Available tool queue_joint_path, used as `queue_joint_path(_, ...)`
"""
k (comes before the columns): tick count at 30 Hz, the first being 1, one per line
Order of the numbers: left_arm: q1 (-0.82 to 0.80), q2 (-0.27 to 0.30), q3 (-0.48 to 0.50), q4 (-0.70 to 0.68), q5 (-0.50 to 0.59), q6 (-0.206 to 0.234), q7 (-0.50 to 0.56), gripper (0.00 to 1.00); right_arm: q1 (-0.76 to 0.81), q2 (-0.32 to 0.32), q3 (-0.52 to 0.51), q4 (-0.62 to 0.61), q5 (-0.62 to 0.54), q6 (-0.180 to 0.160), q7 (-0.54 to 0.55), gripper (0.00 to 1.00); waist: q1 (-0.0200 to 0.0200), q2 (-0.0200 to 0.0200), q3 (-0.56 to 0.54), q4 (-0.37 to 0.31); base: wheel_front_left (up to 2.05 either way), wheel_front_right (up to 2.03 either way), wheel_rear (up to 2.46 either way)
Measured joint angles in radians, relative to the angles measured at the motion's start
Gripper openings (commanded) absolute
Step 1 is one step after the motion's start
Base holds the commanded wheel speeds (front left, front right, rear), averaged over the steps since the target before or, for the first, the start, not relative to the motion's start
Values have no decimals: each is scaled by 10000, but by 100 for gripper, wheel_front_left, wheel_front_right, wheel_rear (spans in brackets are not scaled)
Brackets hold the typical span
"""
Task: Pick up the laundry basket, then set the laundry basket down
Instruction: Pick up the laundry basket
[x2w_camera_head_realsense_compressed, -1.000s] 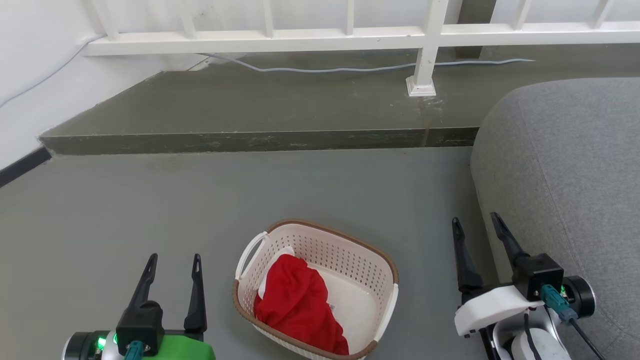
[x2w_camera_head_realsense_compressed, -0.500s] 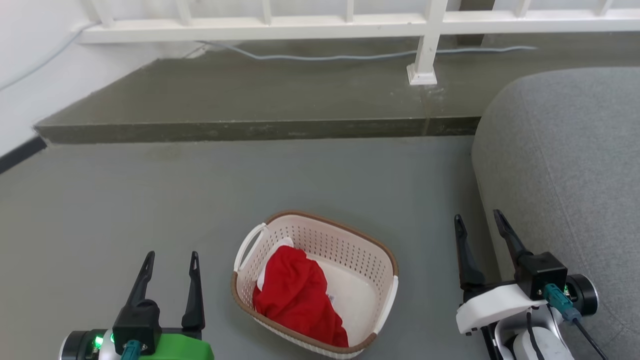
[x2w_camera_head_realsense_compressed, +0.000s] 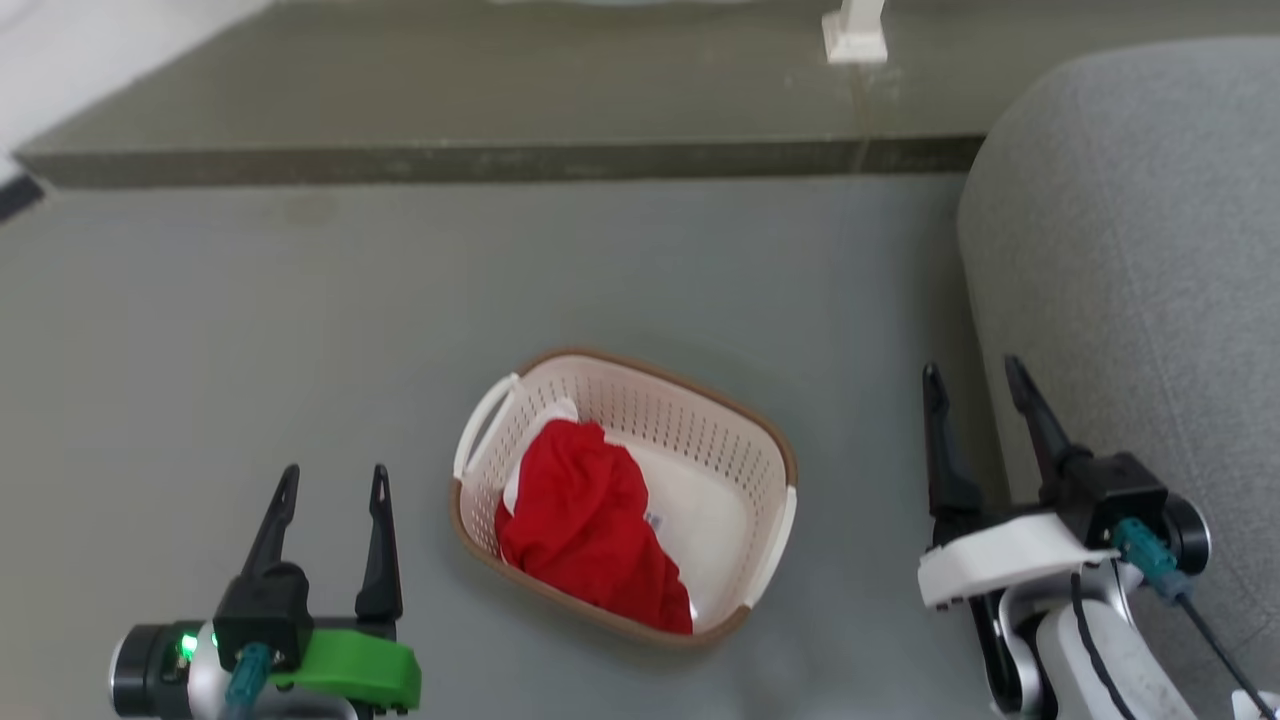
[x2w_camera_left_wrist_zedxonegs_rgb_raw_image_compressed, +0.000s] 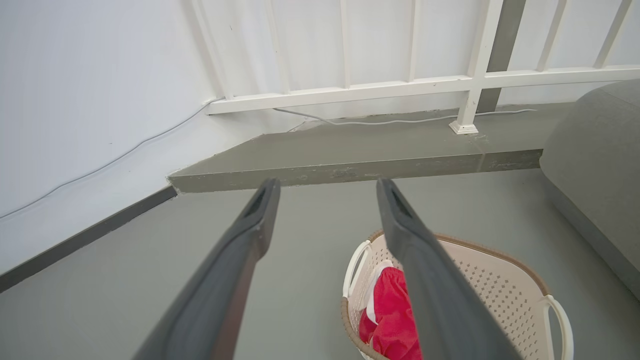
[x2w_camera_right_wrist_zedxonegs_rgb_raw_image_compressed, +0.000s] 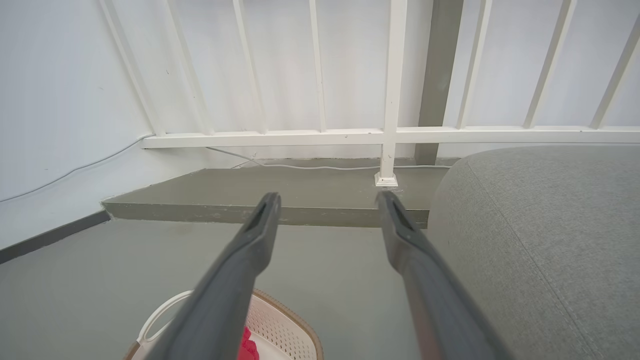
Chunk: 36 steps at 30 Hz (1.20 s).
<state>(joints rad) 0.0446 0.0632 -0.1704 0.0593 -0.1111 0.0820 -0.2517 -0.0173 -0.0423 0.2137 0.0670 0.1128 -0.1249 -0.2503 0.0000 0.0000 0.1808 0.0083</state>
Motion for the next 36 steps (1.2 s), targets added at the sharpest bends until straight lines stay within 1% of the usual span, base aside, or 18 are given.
queue_joint_path(8,-891,-52,84,395,0,-42,0,100,-682,-6,-127,-4,81,0,0,100,0,0,1078,-52,0,0,0)
queue_joint_path(14,-1774,-50,82,1103,15,-180,0,100,-1402,-23,-132,-107,52,0,0,100,0,0,2061,-113,0,0,0)
queue_joint_path(16,-1923,-46,81,1210,15,-215,0,100,-1504,-29,-130,-148,52,0,0,100,0,0,2202,-123,0,0,0)
queue_joint_path(17,-2228,-29,79,1356,46,-265,0,100,-1732,-35,-119,-221,52,0,-2,100,0,0,2487,-144,0,0,0)
queue_joint_path(21,-2717,-19,75,1622,61,-293,0,100,-2102,-42,-125,-339,52,-2,-2,100,1,0,2913,-178,0,0,0)
queue_joint_path(24,-3198,19,59,1941,115,-391,-2,100,-2473,-58,-127,-472,52,-2,-8,100,1,0,3341,-215,0,0,0)
queue_joint_path(29,-3850,188,86,2566,209,-430,-2,100,-3011,-82,-65,-669,86,-2,-17,100,1,0,4056,-290,0,0,0)
queue_joint_path(36,-4924,196,52,3225,267,-529,-2,100,-3661,-125,-109,-899,86,-2,-44,100,2,0,5056,-420,0,0,0)
